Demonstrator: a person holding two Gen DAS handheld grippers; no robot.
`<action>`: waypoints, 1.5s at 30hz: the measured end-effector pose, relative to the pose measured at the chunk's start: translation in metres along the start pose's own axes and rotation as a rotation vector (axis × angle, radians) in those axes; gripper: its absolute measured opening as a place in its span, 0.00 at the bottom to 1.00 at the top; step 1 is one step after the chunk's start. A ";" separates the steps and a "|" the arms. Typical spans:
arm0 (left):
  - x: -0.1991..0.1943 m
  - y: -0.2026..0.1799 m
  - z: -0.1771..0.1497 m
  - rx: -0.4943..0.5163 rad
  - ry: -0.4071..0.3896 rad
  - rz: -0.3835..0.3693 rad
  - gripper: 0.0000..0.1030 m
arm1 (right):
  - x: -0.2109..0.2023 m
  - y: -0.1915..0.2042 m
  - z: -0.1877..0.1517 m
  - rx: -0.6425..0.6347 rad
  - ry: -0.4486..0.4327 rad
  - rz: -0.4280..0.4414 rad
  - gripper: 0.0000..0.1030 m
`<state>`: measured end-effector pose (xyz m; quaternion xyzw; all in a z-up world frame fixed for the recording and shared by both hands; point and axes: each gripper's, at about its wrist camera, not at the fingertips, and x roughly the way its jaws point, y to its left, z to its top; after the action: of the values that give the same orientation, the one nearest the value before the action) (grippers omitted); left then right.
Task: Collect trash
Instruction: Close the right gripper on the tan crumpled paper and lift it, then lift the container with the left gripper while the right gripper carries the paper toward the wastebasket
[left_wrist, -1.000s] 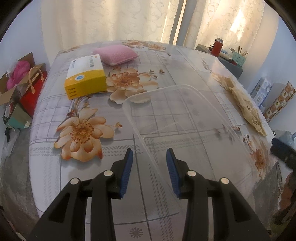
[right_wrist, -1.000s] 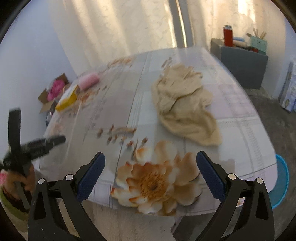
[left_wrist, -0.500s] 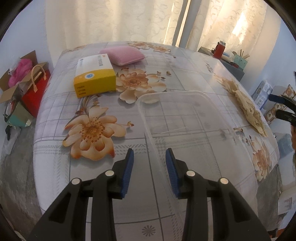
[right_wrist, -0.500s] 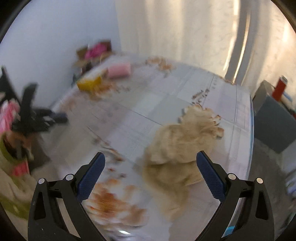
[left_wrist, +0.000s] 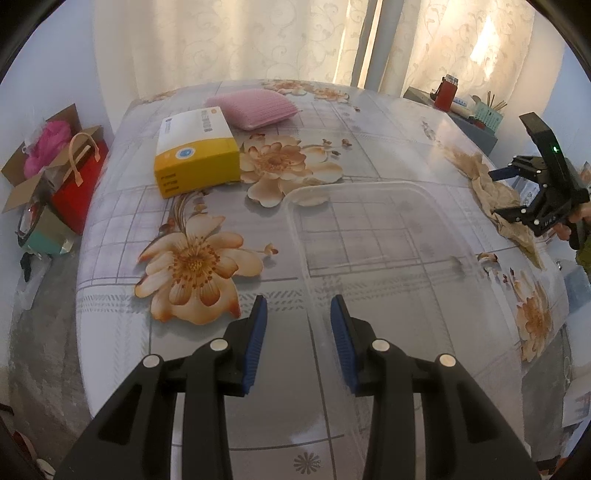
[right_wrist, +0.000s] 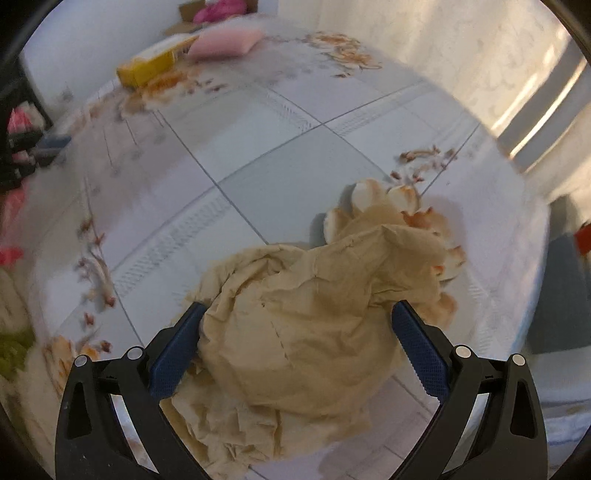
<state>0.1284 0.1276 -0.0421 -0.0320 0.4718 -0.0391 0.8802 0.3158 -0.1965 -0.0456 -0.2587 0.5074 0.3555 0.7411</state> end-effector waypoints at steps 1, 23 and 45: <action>0.000 0.000 0.000 0.002 0.000 0.002 0.34 | 0.001 -0.003 -0.001 0.026 0.001 0.017 0.92; 0.001 -0.004 -0.006 -0.002 -0.028 0.002 0.25 | -0.054 -0.016 -0.057 0.917 -0.259 0.347 0.09; -0.032 -0.021 -0.004 -0.090 -0.110 -0.194 0.00 | -0.100 0.037 -0.109 1.115 -0.483 0.362 0.08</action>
<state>0.1061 0.1098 -0.0157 -0.1191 0.4188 -0.1008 0.8946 0.2015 -0.2808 0.0085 0.3436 0.4707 0.2058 0.7861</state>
